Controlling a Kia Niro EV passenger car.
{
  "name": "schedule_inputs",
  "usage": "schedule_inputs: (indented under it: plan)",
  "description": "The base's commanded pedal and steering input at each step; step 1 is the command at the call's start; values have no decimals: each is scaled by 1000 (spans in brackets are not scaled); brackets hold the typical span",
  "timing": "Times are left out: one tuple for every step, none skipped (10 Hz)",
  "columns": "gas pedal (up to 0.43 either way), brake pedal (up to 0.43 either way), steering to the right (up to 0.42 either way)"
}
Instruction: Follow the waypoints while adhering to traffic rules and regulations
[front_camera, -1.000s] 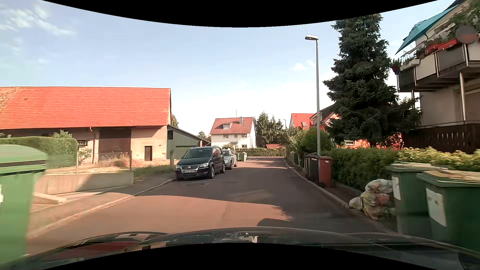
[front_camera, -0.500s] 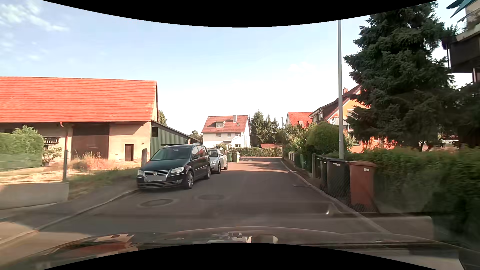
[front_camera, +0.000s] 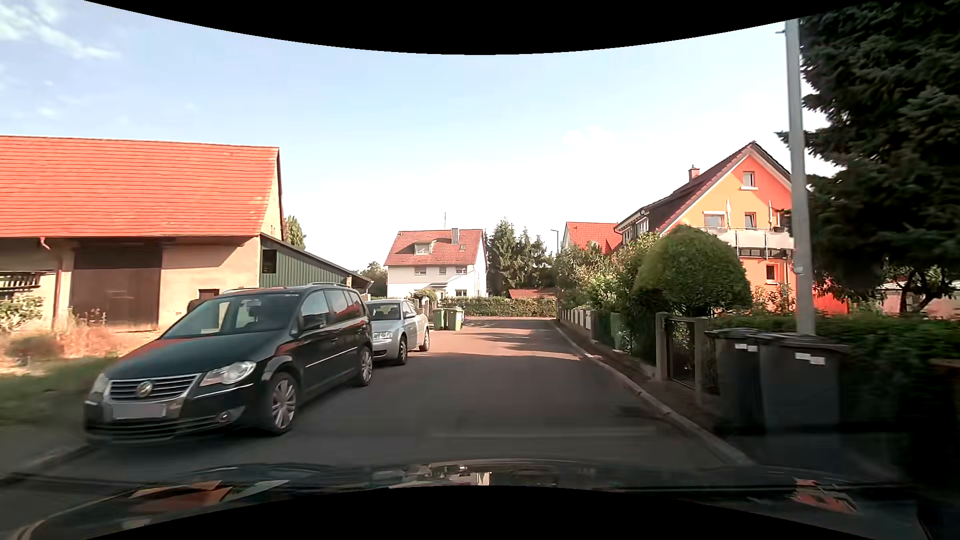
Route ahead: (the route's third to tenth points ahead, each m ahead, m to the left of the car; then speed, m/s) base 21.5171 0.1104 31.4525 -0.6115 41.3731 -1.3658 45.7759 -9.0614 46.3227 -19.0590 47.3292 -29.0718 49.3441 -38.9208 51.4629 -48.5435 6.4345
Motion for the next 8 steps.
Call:
schedule_inputs:
  plan:
    - [67,0,35]
    - [67,0,33]
    - [67,0,33]
    - [67,0,34]
    - [67,0,32]
    - [39,0,30]
    - [39,0,30]
    - [39,0,31]
